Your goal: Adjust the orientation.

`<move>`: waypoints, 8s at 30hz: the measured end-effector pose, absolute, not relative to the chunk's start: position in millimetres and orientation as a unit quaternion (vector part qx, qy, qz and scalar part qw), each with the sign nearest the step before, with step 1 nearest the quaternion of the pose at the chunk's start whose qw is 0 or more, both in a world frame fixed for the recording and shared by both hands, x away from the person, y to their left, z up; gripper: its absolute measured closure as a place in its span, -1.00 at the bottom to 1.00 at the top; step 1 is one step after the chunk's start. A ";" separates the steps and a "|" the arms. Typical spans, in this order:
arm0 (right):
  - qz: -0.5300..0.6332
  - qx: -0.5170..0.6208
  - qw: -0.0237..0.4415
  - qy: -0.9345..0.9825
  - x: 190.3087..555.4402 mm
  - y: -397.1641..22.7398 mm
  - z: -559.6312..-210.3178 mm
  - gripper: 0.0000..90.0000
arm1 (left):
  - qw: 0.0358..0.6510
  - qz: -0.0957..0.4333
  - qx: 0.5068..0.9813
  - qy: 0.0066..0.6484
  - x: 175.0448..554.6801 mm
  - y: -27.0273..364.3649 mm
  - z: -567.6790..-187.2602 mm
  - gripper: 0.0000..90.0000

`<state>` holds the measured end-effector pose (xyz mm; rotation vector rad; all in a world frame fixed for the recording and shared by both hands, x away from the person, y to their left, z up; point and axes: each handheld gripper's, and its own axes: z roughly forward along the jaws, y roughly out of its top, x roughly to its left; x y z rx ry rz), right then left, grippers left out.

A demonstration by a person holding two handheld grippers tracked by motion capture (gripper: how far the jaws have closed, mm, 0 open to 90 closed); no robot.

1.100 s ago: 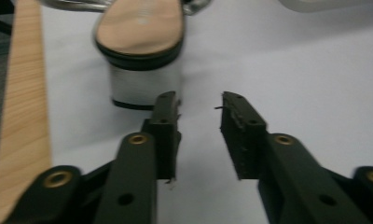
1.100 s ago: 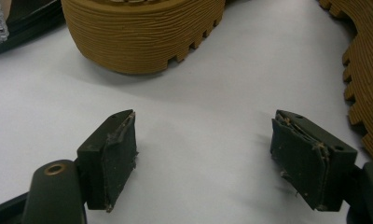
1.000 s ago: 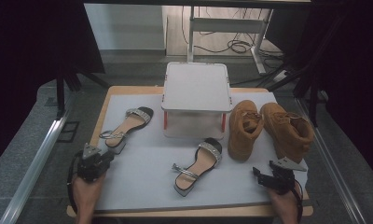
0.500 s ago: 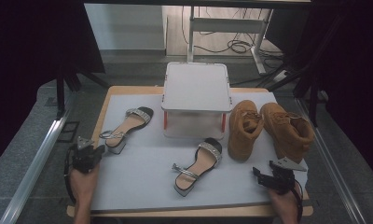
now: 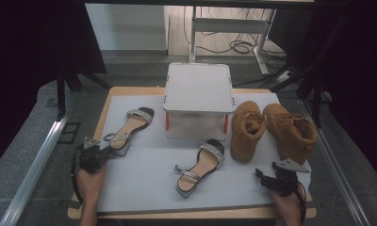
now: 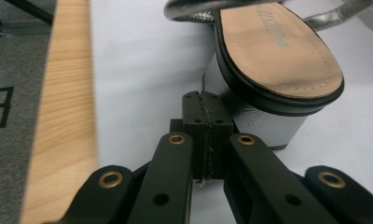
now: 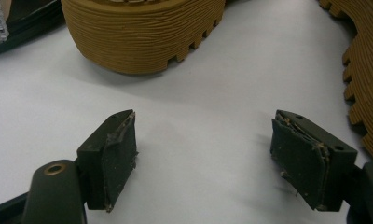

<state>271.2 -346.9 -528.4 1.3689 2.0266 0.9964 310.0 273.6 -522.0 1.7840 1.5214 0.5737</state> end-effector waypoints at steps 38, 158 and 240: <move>0.366 0.502 0.248 0.743 271.2 -346.9 -528.5 -0.50 | 0.349 0.217 0.709 0.573 324.7 234.3 -511.3 -0.50; 0.366 0.502 0.248 0.743 271.1 -346.9 -528.5 -0.50 | 0.399 0.178 0.762 0.478 267.9 189.0 -486.6 -0.14; 0.366 0.502 0.248 0.743 271.2 -347.1 -528.5 -0.50 | 0.391 0.223 0.703 0.550 388.5 54.9 -499.3 -0.14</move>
